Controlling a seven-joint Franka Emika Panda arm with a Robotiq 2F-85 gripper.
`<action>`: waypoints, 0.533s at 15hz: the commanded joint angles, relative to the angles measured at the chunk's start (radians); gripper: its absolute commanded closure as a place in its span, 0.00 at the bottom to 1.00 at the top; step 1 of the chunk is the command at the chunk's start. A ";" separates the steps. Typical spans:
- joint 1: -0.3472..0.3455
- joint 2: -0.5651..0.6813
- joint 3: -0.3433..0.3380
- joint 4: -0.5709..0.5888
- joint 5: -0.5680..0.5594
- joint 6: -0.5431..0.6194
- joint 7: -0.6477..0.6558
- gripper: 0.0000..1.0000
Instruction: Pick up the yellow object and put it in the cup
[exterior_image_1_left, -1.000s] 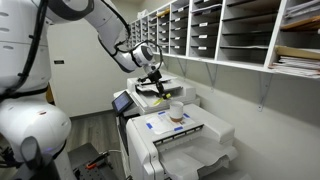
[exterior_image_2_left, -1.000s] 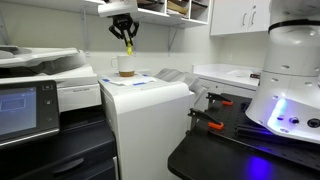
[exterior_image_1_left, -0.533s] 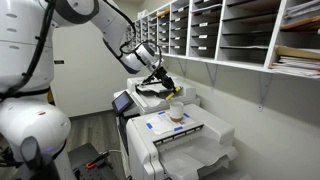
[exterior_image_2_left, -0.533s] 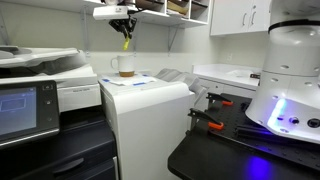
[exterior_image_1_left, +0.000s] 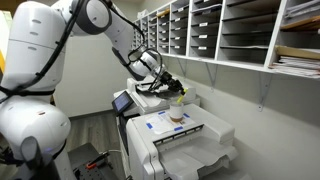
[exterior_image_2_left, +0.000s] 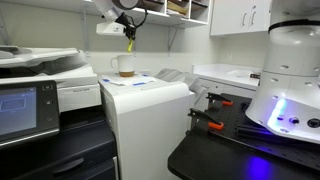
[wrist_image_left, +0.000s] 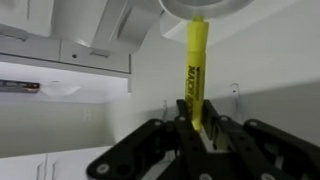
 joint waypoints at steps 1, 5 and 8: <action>-0.013 0.062 0.033 0.053 -0.013 -0.042 0.011 0.95; -0.005 0.106 0.040 0.064 -0.024 -0.032 0.014 0.94; -0.036 0.066 0.077 0.032 0.072 0.030 -0.072 0.47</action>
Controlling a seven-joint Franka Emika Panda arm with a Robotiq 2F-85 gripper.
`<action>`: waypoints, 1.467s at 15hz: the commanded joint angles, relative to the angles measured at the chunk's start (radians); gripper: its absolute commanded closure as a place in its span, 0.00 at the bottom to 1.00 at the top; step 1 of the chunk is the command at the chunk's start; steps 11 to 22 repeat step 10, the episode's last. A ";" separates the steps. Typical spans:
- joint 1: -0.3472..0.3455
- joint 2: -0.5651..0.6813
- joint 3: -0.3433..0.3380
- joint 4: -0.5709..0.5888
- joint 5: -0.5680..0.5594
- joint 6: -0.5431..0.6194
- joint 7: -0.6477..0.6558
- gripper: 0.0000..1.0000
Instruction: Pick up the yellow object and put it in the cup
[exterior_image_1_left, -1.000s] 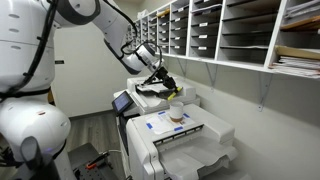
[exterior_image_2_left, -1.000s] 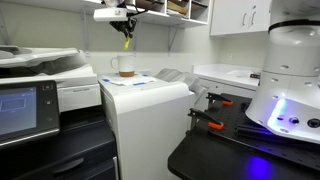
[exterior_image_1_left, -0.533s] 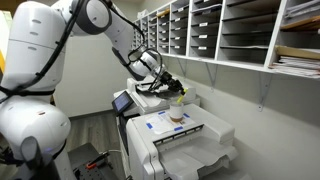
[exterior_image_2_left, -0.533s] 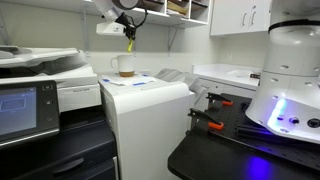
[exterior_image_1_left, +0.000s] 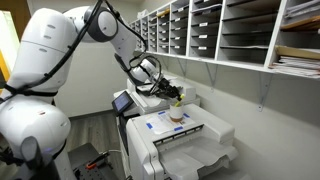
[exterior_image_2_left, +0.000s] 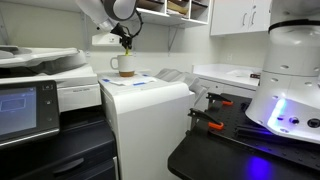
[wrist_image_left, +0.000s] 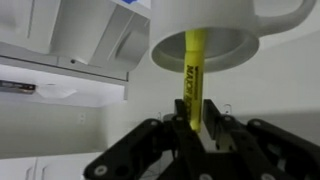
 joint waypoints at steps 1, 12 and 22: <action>-0.038 -0.057 0.046 -0.026 0.090 0.040 -0.091 0.41; -0.097 -0.334 0.056 -0.137 0.639 0.046 -0.629 0.00; -0.097 -0.334 0.056 -0.137 0.639 0.046 -0.629 0.00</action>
